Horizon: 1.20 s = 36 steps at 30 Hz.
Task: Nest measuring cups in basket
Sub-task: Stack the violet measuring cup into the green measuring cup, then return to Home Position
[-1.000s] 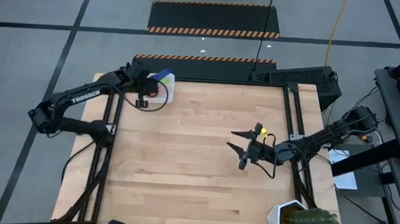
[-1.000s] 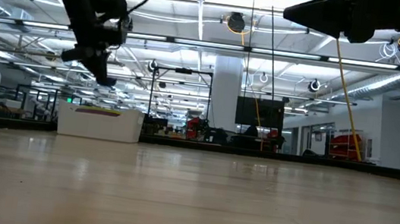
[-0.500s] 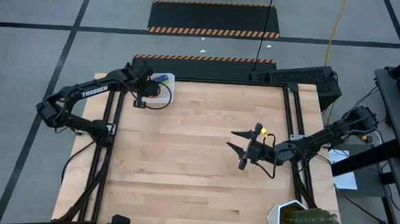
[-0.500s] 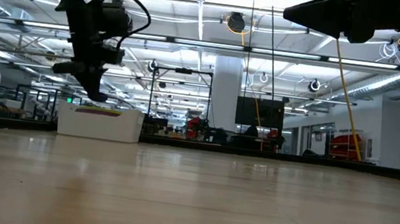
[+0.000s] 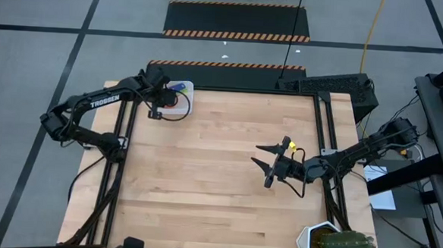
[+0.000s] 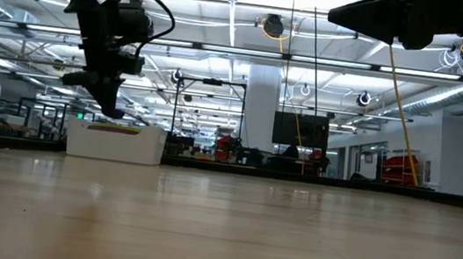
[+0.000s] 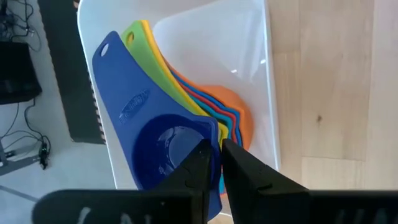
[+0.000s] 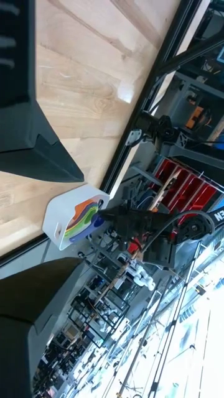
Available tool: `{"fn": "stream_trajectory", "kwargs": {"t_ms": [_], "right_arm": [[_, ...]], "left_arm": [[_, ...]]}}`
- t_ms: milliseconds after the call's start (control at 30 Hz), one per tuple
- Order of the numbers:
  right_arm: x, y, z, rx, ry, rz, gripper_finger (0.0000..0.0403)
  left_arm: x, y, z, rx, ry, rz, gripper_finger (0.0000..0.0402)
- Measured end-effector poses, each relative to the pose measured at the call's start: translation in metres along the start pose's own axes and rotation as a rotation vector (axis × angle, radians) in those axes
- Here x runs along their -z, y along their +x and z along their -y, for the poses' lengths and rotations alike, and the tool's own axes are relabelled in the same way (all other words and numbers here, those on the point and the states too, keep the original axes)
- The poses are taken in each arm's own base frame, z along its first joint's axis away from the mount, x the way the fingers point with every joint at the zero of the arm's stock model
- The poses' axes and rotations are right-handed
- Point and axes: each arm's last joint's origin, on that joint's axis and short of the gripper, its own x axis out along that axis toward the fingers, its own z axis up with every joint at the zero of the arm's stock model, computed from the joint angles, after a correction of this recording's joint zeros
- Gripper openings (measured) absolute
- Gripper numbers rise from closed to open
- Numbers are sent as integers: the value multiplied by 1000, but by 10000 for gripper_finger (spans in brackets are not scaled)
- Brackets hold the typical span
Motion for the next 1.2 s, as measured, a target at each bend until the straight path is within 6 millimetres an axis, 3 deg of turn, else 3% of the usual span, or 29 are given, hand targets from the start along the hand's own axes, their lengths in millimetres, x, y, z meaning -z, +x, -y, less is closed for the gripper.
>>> {"fn": "stream_trajectory", "kwargs": {"t_ms": [367, 667, 900, 1033, 1200], "right_arm": [[0, 0, 0, 2, 5, 5, 201], [0, 0, 0, 2, 2, 5, 201], [0, 0, 0, 0, 4, 6, 201], [0, 0, 0, -1, 9, 6, 198], [-2, 0, 1, 5, 74, 16, 167]], "left_arm": [[-2, 13, -1, -8, -21, -63, 73], [-2, 10, -4, -66, -93, -82, 114], [-12, -22, 9, -154, -313, -29, 124], [-25, -48, 27, -132, -461, 104, 113], [-46, -76, 60, -68, -470, 258, 79]]}}
